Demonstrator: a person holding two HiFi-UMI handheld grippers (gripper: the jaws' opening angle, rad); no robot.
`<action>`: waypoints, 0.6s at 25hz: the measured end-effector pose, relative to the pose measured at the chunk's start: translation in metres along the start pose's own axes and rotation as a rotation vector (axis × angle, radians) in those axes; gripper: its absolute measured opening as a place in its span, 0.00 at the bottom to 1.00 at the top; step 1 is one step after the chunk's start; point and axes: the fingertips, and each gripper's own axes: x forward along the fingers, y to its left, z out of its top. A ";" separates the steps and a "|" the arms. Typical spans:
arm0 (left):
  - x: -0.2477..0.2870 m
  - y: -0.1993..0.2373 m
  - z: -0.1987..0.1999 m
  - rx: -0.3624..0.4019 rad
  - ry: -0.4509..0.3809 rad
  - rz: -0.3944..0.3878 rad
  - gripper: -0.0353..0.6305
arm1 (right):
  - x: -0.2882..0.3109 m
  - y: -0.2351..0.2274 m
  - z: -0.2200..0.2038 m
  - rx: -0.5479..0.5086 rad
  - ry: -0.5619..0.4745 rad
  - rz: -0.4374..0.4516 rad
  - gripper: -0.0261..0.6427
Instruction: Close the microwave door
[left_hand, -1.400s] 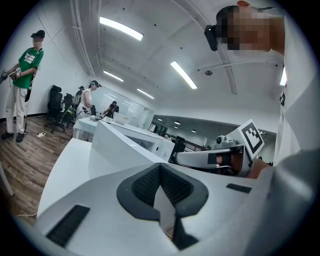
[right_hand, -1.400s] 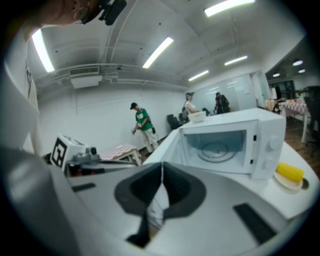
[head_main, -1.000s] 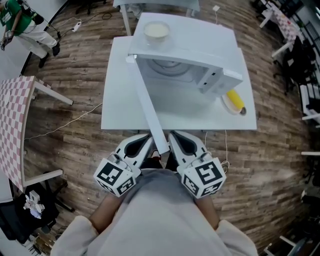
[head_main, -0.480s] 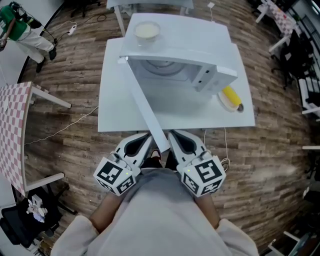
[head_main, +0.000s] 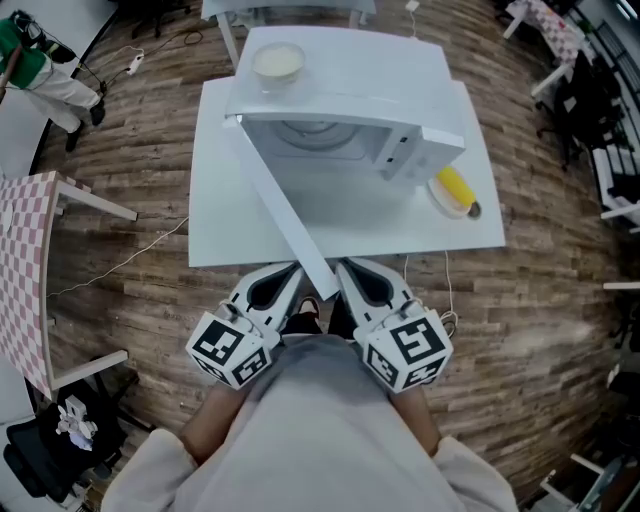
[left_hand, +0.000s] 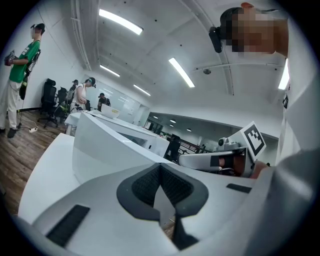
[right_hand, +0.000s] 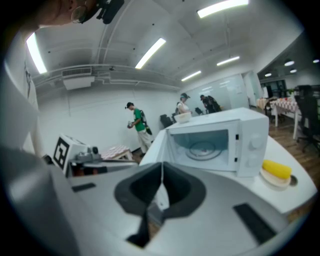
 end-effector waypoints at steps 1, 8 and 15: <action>0.001 -0.001 0.000 -0.002 0.000 -0.003 0.08 | -0.001 -0.001 0.001 0.000 -0.002 -0.003 0.07; 0.008 -0.004 0.001 -0.006 0.007 -0.022 0.08 | -0.007 -0.005 0.002 0.002 -0.002 -0.017 0.07; 0.016 -0.005 0.001 -0.023 0.006 -0.031 0.08 | -0.009 -0.012 0.004 -0.001 -0.008 -0.029 0.08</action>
